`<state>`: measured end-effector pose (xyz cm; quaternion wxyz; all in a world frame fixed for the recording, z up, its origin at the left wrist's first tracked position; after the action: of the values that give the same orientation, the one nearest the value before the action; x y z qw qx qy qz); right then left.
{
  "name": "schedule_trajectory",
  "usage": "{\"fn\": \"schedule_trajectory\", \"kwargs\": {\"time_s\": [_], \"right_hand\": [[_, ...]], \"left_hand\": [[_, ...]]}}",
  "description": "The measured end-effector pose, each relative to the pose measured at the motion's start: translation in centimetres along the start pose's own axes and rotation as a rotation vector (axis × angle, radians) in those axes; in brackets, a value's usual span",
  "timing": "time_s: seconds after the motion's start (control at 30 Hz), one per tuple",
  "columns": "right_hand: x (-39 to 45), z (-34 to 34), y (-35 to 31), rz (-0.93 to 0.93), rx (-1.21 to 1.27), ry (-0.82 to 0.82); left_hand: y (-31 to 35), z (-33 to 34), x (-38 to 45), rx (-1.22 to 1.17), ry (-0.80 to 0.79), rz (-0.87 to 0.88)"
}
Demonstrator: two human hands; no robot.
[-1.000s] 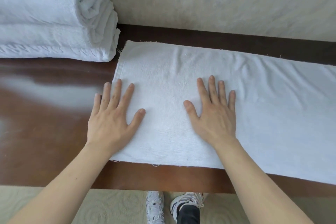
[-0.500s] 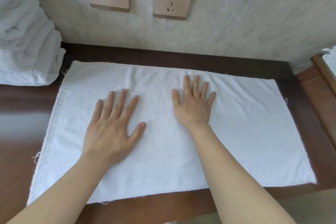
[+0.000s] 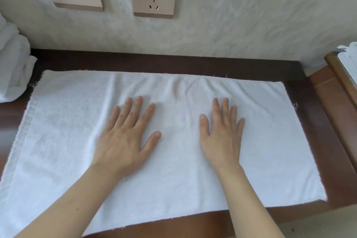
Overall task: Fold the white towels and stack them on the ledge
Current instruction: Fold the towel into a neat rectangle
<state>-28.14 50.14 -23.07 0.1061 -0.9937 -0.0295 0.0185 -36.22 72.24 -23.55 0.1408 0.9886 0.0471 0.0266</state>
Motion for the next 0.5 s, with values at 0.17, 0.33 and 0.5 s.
{"fn": "schedule_trajectory", "kwargs": {"time_s": [0.17, 0.33, 0.5], "right_hand": [[-2.4, -1.1, 4.2, -0.027, 0.323, 0.019], [-1.1, -3.9, 12.7, 0.24, 0.362, 0.172], [-1.5, -5.8, 19.5, 0.41, 0.069, 0.447]], "left_hand": [[5.0, 0.9, 1.7, -0.063, -0.005, 0.099], [11.5, 4.0, 4.5, -0.02, -0.059, 0.198], [19.3, 6.4, 8.3, -0.108, -0.074, 0.247]]}}
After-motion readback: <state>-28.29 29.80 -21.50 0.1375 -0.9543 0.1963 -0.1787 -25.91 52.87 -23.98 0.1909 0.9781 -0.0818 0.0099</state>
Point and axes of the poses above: each hand's wrist, its own x-axis towards the middle knuckle, its own z-axis out of the palm, y = z × x, the point moved 2 cm from there along x, towards the middle knuckle, and after that the axes turned 6 degrees about y, right-handed, at the moved point
